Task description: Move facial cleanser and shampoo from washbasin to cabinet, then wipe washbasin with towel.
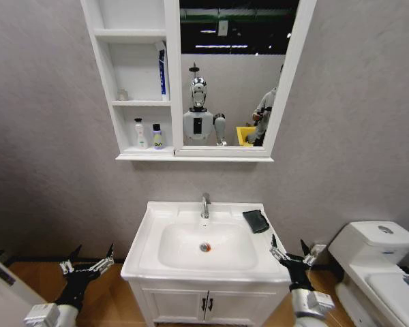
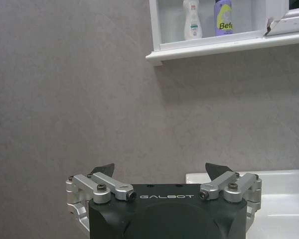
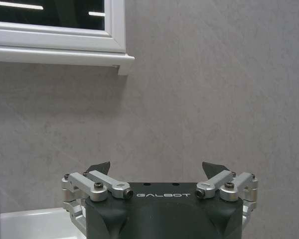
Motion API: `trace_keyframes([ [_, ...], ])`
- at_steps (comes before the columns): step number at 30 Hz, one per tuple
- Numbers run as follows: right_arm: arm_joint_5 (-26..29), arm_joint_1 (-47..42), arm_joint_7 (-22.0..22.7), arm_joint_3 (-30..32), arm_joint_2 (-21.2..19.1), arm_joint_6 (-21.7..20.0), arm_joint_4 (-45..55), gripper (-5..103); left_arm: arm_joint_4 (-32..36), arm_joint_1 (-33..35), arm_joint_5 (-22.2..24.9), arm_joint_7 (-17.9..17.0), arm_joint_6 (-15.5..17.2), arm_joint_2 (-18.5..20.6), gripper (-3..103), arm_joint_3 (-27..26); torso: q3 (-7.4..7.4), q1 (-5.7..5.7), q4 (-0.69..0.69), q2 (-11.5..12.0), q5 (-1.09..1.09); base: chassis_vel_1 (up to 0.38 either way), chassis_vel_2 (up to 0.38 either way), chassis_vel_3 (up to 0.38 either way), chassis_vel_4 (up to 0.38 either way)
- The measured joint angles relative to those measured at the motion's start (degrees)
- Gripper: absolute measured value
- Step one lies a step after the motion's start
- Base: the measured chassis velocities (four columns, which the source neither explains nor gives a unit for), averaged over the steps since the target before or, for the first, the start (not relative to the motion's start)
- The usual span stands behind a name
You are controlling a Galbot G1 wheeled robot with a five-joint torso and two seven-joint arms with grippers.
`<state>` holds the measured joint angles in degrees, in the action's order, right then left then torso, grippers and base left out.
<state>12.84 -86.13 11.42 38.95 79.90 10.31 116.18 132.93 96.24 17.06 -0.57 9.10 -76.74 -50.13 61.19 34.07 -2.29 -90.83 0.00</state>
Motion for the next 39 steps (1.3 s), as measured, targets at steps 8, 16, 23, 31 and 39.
trace_keyframes([
  [8, 1.1, 0.8, 3.4, -1.2, -0.1, -4.4, 1.7, 100, 0.0, 0.0, 0.0, 0.0, 0.0, 0.0, 100, 0.0, 0.02, 0.08, 0.01, 0.0, 0.00, -0.158, 0.164, 0.175, -0.122],
  [16, 3.4, 7.2, 3.5, -1.0, -2.3, -14.6, -2.0, 100, 0.0, 0.0, 0.0, 0.0, 0.0, 0.0, 100, 0.0, -0.02, -0.05, 0.04, 0.0, 0.00, 0.025, -0.011, -0.033, 0.001],
  [23, 3.8, 11.7, 2.0, 0.7, -3.9, -17.7, -8.0, 100, 0.0, 0.0, 0.0, 0.0, 0.0, 0.0, 100, 0.0, -0.01, -0.02, -0.02, 0.0, 0.01, 0.010, -0.002, -0.002, 0.007],
  [31, 3.2, 17.9, 0.1, -1.3, -5.6, -18.6, -14.4, 100, 0.0, 0.0, 0.0, 0.0, 0.0, 0.0, 100, 0.0, 0.00, 0.00, 0.00, 0.0, 0.01, 0.000, 0.000, 0.000, 0.000],
  [39, 4.2, 23.3, -0.4, -3.4, -7.2, -20.7, -20.0, 100, 0.0, 0.0, 0.0, 0.0, 0.0, 0.0, 100, 0.0, 0.00, 0.00, 0.00, 0.0, 0.01, 0.000, 0.000, 0.000, 0.000],
])
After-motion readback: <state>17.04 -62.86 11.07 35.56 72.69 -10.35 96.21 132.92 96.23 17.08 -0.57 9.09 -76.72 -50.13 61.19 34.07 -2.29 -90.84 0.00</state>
